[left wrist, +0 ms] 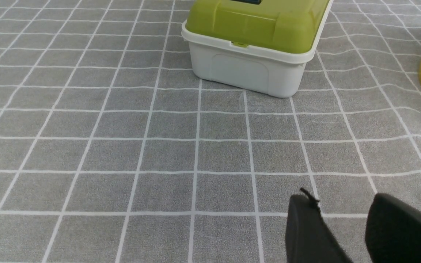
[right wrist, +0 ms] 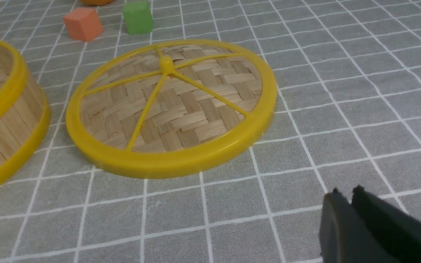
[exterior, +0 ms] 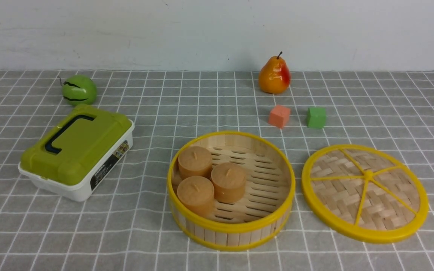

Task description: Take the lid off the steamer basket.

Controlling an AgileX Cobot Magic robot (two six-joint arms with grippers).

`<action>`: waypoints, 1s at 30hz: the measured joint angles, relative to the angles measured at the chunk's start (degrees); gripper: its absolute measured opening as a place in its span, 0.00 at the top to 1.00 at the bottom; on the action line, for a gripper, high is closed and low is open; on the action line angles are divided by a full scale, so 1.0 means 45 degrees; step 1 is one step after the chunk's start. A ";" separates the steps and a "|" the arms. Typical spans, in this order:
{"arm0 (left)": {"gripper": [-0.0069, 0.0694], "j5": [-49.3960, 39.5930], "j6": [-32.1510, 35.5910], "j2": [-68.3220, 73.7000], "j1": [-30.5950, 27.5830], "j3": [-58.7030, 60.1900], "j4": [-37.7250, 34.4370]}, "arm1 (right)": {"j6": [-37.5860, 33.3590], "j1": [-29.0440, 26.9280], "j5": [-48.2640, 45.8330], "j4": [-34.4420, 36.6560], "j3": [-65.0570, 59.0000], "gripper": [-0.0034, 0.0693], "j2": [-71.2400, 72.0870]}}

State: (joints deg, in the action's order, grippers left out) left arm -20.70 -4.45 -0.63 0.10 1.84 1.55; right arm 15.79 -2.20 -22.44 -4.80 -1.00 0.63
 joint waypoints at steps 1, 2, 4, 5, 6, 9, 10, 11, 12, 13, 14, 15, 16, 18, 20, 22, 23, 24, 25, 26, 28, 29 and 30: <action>0.60 0.0000 0.0000 0.0000 0.0000 0.0000 0.0000 | 0.0000 0.0000 0.0012 0.0000 0.0000 0.92 0.0000; 0.60 0.0006 0.0000 0.0000 0.0000 0.0000 0.0000 | 0.0000 0.0000 0.0012 0.0000 0.0000 0.91 0.0000; 0.60 -0.0007 0.0000 0.0000 0.0000 0.0000 0.0000 | 0.0000 0.0000 0.0026 0.0000 0.0000 0.91 -0.0012; 0.60 -0.0007 0.0000 0.0000 0.0000 0.0000 0.0000 | 0.0000 0.0000 0.0026 0.0000 0.0000 0.90 -0.0012; 0.60 -0.0007 0.0000 0.0000 0.0000 0.0000 0.0000 | 0.0000 0.0000 0.0026 0.0000 0.0000 0.90 -0.0012; 0.60 -0.0009 0.0000 0.0000 0.0000 0.0000 0.0000 | 0.0000 0.0000 0.0026 0.0000 0.0000 0.90 -0.0012; 0.60 0.0003 0.0000 0.0000 0.0000 0.0000 0.0000 | 0.0000 0.0000 0.0026 0.0000 0.0000 0.90 -0.0012; 0.60 0.0003 0.0000 0.0000 0.0000 0.0000 0.0000 | 0.0000 0.0000 0.0026 0.0000 0.0000 0.89 -0.0012; 0.60 0.0003 0.0000 0.0000 0.0000 0.0000 0.0000 | 0.0000 0.0000 0.0026 -0.0011 0.0000 0.89 -0.0012; 0.60 0.0003 0.0000 0.0000 0.0000 0.0000 0.0000 | 0.0000 0.0000 0.0026 -0.0011 0.0000 0.89 -0.0012; 0.60 0.0003 0.0000 0.0000 0.0000 0.0000 0.0000 | 0.0000 0.0000 0.0026 -0.0011 0.0000 0.89 -0.0012; 0.60 0.0003 0.0000 0.0000 0.0000 0.0000 0.0000 | 0.0000 0.0000 0.0026 -0.0011 0.0000 0.89 -0.0012; 0.60 0.0003 0.0000 0.0000 0.0000 0.0000 0.0000 | 0.0000 0.0000 0.0026 -0.0011 0.0000 0.89 -0.0012; 0.60 0.0003 0.0000 0.0000 0.0000 0.0000 0.0000 | 0.0000 0.0000 0.0026 -0.0011 0.0000 0.88 -0.0012; 0.60 0.0003 0.0000 0.0000 0.0000 0.0000 0.0000 | 0.0000 0.0000 0.0026 -0.0011 0.0000 0.88 -0.0012; 0.60 0.0003 0.0000 0.0000 0.0000 0.0000 0.0000 | 0.0000 0.0000 0.0026 -0.0011 0.0000 0.88 -0.0012; 0.60 0.0003 0.0000 0.0000 0.0000 0.0000 0.0000 | 0.0000 0.0000 0.0026 -0.0011 0.0000 0.87 -0.0012; 0.60 0.0003 0.0000 0.0000 0.0000 0.0000 0.0000 | 0.0000 0.0000 0.0026 -0.0011 0.0000 0.87 -0.0012; 0.60 0.0003 0.0000 0.0000 0.0000 0.0000 0.0000 | 0.0000 0.0000 0.0026 -0.0011 0.0000 0.87 -0.0012; 0.60 0.0003 0.0000 0.0000 0.0000 0.0000 0.0000 | 0.0000 0.0000 0.0026 -0.0011 0.0000 0.87 -0.0012; 0.60 0.0003 0.0000 0.0000 0.0000 0.0000 0.0000 | 0.0000 0.0000 0.0026 -0.0011 0.0000 0.87 -0.0012; 0.60 0.0003 0.0000 0.0000 0.0000 0.0000 0.0000 | 0.0000 0.0000 0.0026 -0.0011 0.0000 0.86 -0.0012; 0.60 0.0003 0.0000 0.0000 0.0000 0.0000 0.0000 | 0.0000 0.0000 0.0026 -0.0011 0.0000 0.86 -0.0012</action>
State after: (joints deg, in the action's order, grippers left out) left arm -20.69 -4.45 -0.63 0.10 1.84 1.55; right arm 15.79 -2.20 -22.33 -4.85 -1.00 0.58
